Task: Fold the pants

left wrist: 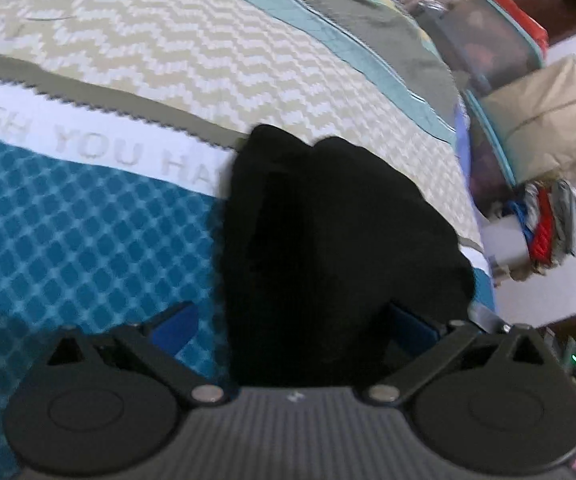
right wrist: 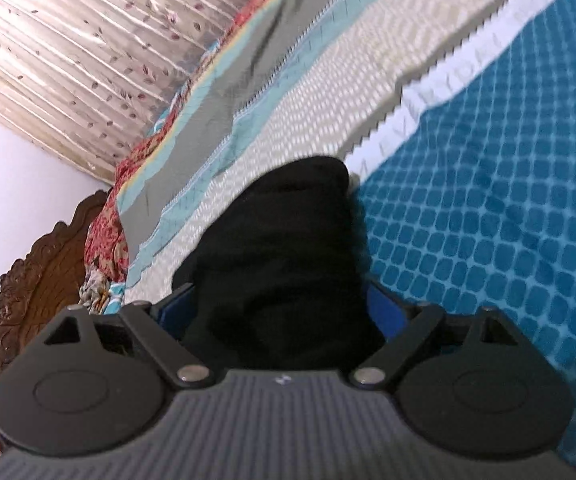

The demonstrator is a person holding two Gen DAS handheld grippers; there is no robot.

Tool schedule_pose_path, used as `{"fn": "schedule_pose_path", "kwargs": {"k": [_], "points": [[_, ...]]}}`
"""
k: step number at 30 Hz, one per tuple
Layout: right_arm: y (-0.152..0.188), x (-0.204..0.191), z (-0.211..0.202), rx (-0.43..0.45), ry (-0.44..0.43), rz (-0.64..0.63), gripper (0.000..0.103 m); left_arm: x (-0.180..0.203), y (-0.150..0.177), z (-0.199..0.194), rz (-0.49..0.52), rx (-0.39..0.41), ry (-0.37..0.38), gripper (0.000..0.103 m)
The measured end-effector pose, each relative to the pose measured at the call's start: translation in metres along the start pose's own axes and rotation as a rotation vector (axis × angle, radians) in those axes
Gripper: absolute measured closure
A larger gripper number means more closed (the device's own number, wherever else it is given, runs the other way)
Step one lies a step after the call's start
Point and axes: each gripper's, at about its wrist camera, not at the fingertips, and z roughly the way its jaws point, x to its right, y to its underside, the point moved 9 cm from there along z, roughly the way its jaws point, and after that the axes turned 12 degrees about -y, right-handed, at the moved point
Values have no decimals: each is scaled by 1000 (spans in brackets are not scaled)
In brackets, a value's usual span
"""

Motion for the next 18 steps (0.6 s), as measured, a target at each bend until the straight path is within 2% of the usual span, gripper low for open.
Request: {"fn": "schedule_pose_path", "kwargs": {"k": [2,3,4,5,7,8,11,13,18], "points": [[2,7,11,-25,-14,28,9,13,7,4,30,-8,44,2],[3,4,16,-34,-26,18,10,19,9,6,54,-2,42,7],[5,-2,23,-60,-41,-2,12,22,11,5,77,11,25,19],[9,-10,34,-107,-55,-20,21,25,10,5,97,19,8,26],[17,-22,48,-159,-37,-55,33,26,2,-2,82,17,24,48],[19,-31,52,-169,-37,-81,39,26,-7,-13,66,31,49,52],[10,-63,54,-162,-68,-173,44,27,-43,-49,73,155,82,53],[1,-91,62,-149,-107,-250,44,28,-72,-65,103,222,66,53],[-45,-149,124,-90,-146,-468,44,20,-160,-76,161,363,-62,51]]}}
